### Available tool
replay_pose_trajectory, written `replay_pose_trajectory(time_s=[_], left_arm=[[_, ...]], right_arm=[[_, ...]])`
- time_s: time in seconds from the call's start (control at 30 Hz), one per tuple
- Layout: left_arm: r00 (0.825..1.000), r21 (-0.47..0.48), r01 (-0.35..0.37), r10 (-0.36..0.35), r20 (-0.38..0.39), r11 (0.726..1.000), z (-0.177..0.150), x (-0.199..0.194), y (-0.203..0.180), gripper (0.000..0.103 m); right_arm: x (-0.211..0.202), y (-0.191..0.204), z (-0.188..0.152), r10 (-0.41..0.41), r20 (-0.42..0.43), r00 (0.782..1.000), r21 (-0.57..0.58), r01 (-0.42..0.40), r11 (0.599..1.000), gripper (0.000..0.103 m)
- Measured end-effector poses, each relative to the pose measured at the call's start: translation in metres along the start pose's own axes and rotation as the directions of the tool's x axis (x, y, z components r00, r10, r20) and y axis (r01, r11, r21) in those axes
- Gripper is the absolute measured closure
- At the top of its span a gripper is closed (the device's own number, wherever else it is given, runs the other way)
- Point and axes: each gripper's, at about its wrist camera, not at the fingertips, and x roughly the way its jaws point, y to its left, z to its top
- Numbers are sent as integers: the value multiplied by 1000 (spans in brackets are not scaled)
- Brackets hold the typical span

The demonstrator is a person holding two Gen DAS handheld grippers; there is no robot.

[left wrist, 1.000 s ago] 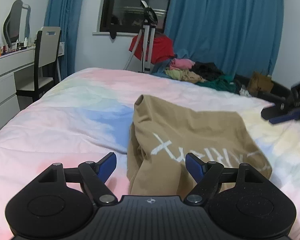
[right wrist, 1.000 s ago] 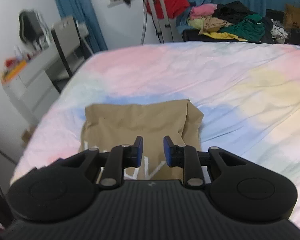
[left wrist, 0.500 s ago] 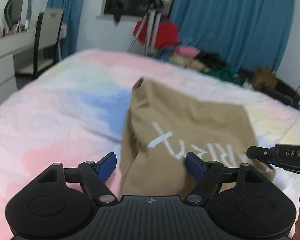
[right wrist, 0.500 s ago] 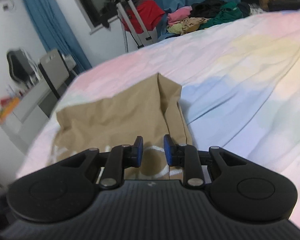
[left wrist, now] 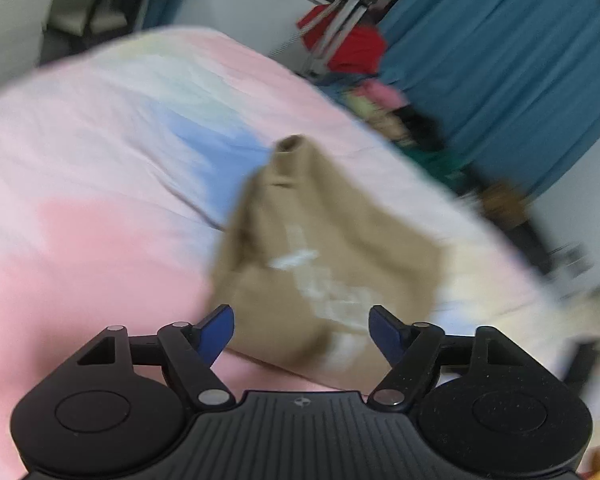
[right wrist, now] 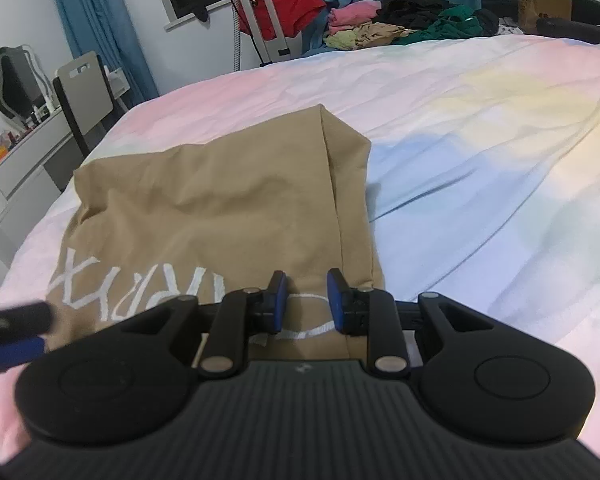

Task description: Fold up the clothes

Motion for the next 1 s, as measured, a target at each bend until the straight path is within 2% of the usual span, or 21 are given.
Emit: replay_pose_trajectory(time_s=[0.1, 0.13, 0.23, 0.37, 0.5, 0.57, 0.63, 0.87, 0.93, 0.97, 1.0], left_arm=[[995, -63, 102, -103, -14, 993, -4, -4, -1, 20], [993, -70, 109, -112, -34, 992, -7, 1, 0, 20], [993, -100, 32, -43, -108, 995, -11, 23, 6, 22], [988, -227, 20, -54, -143, 974, -11, 51, 29, 22], [994, -361, 11, -49, -96, 932, -4, 70, 48, 26], [999, -357, 0, -19, -50, 934, 2, 71, 48, 30], [1000, -329, -23, 18, -18, 944, 7, 72, 45, 41], [999, -218, -1, 12, 48, 976, 8, 67, 27, 62], [998, -199, 6, 6, 59, 980, 8, 62, 23, 65], [998, -194, 9, 3, 61, 981, 9, 60, 23, 65], [998, -194, 11, 1, 62, 981, 8, 60, 22, 65]], right_arm=[[-3, 0, 0, 2, -4, 1000, 19, -2, 1000, 77], [-3, -1, 1, 4, -6, 1000, 29, -4, 1000, 77], [-5, -4, 2, 11, -10, 1000, 62, -10, 998, 78], [-6, -7, 2, 16, -12, 1000, 85, -15, 996, 78], [-5, -4, 3, 12, -16, 1000, 87, -10, 996, 78], [-6, -4, 3, 11, -16, 1000, 87, -10, 996, 78], [-5, -5, 3, 14, -16, 1000, 89, -12, 996, 78], [-11, -10, 6, 41, -3, 999, 156, -41, 987, 76], [-20, -13, 7, 100, 15, 995, 221, -101, 970, 70], [-25, -16, 8, 139, 30, 990, 262, -142, 954, 56], [-31, -18, 8, 177, 45, 983, 302, -183, 936, 35]])
